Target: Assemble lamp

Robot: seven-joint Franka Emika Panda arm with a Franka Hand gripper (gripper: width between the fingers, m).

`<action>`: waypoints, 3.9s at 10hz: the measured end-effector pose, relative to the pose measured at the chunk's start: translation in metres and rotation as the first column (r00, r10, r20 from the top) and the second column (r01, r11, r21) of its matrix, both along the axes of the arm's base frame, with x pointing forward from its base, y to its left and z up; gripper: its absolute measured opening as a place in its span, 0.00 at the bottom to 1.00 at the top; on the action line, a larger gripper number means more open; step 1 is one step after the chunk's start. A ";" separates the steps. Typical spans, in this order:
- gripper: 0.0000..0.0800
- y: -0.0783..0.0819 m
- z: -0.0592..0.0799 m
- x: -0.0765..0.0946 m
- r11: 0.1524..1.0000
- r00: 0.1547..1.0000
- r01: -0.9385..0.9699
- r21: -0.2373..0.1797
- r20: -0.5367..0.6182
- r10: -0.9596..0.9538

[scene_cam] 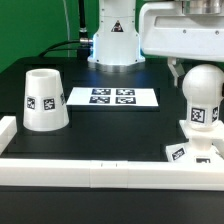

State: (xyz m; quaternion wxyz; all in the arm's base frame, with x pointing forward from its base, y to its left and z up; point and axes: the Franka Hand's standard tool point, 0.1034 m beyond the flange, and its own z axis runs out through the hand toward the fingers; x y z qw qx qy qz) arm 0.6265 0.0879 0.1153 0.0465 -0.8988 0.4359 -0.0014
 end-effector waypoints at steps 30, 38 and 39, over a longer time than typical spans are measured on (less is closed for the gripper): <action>0.87 0.001 0.001 0.003 -0.199 -0.198 -0.971 -0.136 -0.024 0.980; 0.87 0.003 -0.005 0.003 -0.789 -0.783 -0.607 -0.093 -0.098 0.614; 0.87 0.004 -0.004 0.003 -0.832 -0.826 -0.548 -0.083 -0.104 0.554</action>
Offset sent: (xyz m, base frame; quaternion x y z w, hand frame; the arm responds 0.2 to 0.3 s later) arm 0.0004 -0.0032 -0.0016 -0.0003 -0.0053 0.1794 0.9838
